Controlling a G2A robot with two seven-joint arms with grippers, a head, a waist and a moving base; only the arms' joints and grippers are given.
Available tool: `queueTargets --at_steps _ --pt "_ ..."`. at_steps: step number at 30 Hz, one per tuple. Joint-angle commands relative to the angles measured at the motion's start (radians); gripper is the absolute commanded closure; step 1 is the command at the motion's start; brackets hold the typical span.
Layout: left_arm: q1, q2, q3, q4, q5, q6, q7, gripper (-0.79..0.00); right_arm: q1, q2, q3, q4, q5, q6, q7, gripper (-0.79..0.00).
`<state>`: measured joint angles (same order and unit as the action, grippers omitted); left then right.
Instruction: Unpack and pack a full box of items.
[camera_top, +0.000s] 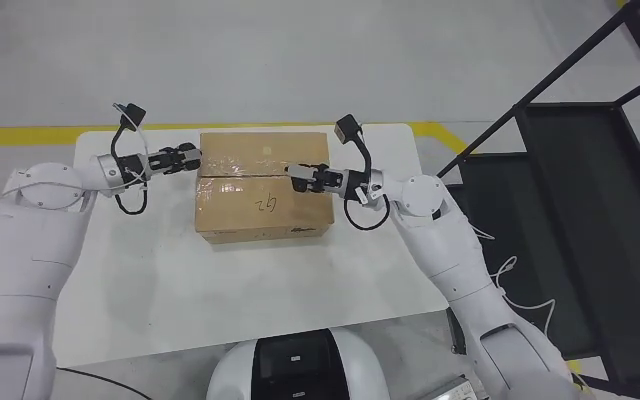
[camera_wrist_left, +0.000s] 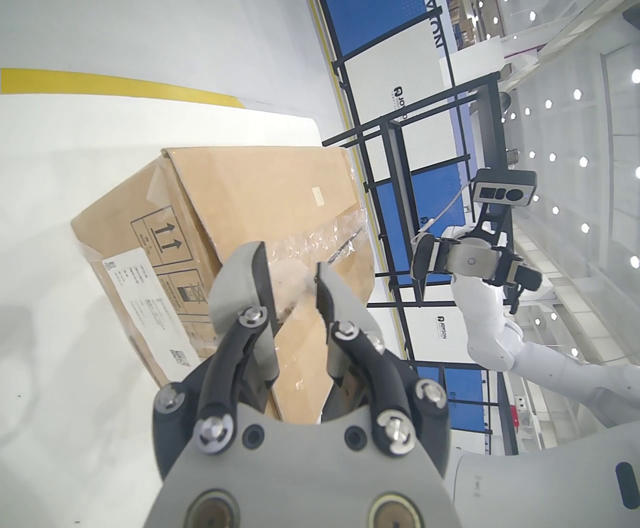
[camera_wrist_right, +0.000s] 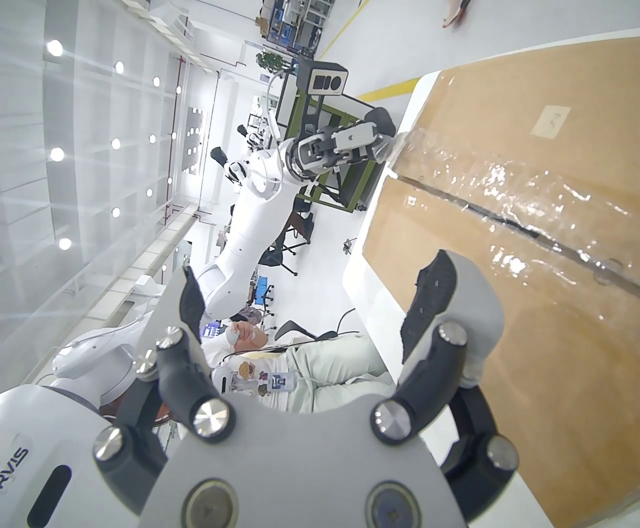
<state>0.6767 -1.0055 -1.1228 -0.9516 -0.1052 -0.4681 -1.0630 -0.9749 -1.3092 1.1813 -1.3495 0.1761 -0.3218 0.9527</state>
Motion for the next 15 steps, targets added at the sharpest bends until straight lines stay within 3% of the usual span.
queueTargets --at_steps 1,11,15 --pt "0.0 0.002 -0.003 -0.006 0.003 0.001 -0.004 0.0 0.002 0.001 -0.003 0.002 0.001 -0.001 0.0 -0.785" --pt "-0.001 0.006 -0.009 -0.031 0.0 0.001 -0.016 0.0 0.014 0.002 -0.024 0.015 0.005 -0.008 -0.007 -0.785" --pt "0.01 0.001 -0.026 -0.046 -0.123 -0.031 -0.001 0.0 0.016 0.004 -0.028 0.016 0.007 -0.009 -0.009 -0.785"
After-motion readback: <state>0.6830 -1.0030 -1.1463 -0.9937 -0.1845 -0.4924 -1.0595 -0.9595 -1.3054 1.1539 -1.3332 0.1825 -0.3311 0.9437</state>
